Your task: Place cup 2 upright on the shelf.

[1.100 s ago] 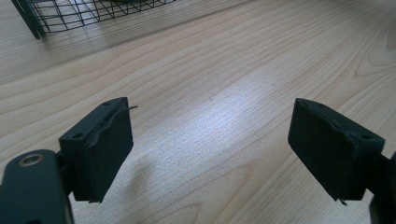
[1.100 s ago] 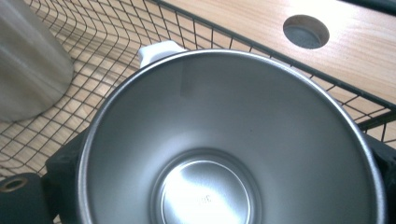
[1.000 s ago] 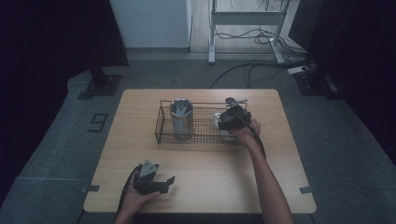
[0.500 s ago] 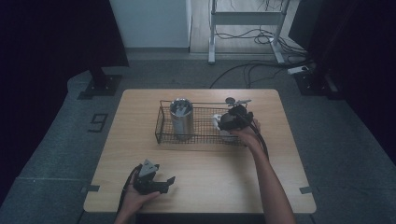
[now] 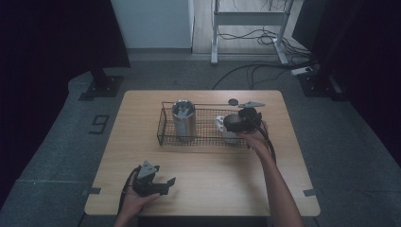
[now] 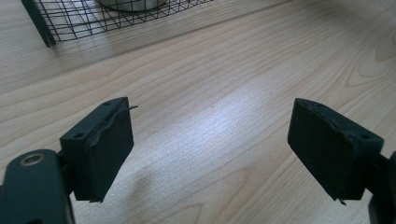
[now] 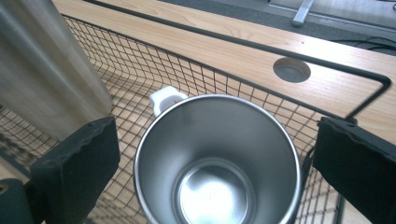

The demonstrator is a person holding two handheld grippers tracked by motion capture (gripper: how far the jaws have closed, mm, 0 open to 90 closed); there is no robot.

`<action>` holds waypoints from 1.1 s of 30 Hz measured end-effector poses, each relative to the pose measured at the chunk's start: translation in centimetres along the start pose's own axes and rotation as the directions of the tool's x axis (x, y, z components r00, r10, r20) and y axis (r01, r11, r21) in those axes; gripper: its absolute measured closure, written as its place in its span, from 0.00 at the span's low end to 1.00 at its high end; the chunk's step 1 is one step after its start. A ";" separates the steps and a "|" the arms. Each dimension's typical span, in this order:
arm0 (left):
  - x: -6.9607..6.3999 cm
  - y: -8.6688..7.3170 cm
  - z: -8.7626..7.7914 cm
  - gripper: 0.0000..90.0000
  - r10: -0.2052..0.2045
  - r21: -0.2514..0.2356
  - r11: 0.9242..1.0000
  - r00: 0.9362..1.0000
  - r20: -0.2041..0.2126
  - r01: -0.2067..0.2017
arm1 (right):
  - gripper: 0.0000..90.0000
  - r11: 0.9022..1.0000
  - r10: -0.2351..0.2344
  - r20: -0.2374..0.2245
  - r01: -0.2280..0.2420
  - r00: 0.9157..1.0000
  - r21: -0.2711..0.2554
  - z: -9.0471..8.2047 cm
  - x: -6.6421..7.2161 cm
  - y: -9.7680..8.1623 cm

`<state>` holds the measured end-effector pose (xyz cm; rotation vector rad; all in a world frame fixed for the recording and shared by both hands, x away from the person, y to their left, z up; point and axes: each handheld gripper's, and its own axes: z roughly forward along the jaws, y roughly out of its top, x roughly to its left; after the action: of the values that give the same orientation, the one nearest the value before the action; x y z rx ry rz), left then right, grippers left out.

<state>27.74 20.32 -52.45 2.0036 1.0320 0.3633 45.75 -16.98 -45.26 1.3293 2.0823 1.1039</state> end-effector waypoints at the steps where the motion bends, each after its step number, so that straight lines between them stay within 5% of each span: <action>1: -0.1 0.0 0.0 0.16 0.001 0.001 1.000 1.000 0.001 -0.001 | 0.01 1.000 0.003 -0.001 -0.003 1.000 -0.008 -0.2 0.0 -0.1; 18: -0.3 -0.4 -0.1 0.16 0.002 0.010 1.000 1.000 -0.013 -0.001 | 0.04 0.993 0.004 -0.031 -0.008 1.000 -0.115 -4.3 -0.1 -2.1; 33: -0.5 -0.5 0.1 0.16 0.010 0.019 1.000 1.000 -0.019 -0.009 | 0.10 0.989 -0.017 -0.043 0.010 0.999 -0.146 -6.8 0.5 -5.0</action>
<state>27.25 20.06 -52.89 2.0261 1.0417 0.3797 37.97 -20.34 -45.23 1.2300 1.9958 1.2644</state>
